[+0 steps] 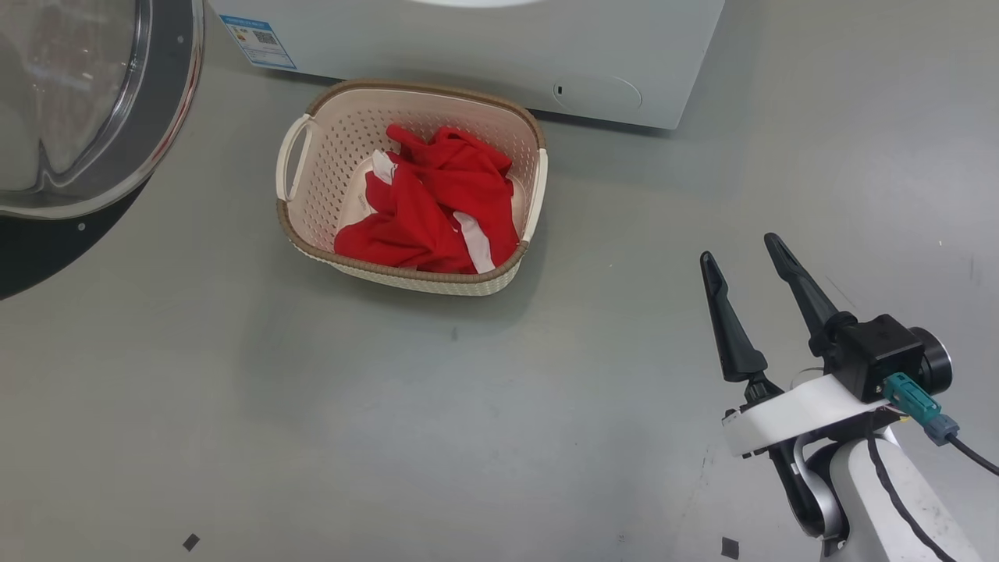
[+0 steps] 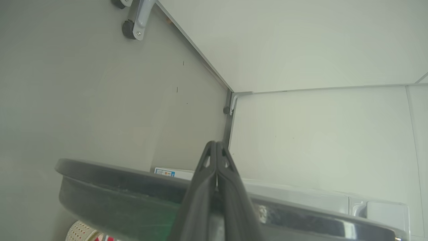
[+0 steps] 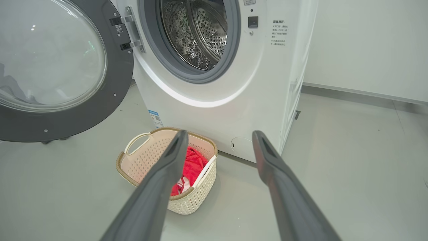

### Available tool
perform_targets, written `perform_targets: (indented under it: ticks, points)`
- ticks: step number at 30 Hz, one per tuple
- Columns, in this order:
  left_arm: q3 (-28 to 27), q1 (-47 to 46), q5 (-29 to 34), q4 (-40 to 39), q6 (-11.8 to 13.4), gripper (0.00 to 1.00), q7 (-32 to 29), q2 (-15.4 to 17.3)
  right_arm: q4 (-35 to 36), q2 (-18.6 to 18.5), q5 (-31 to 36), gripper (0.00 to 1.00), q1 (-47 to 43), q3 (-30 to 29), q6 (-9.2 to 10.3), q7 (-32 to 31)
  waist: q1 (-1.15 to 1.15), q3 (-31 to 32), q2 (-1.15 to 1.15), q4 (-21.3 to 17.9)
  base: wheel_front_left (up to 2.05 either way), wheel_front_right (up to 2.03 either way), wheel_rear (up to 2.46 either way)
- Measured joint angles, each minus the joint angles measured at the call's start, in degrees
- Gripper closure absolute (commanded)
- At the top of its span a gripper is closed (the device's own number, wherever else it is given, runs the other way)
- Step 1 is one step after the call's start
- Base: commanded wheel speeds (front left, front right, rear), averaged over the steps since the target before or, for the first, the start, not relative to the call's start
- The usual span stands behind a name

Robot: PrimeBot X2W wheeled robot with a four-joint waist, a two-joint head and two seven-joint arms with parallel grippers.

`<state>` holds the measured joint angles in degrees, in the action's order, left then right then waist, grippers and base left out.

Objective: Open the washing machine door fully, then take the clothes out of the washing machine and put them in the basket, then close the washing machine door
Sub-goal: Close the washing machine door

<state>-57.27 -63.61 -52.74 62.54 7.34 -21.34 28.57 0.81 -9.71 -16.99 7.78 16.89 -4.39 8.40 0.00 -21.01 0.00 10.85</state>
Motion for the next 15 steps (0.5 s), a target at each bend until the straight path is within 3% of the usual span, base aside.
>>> perform_targets:
  ticks: [15]
  points:
    - [4.43,-0.10,1.51,2.24,-0.07,1.00,-9.46,0.48,-1.64,0.44,-0.10,0.00,0.01,-0.01,0.01,0.82,0.00,2.16,0.00,0.73,0.00,0.00,0.00]
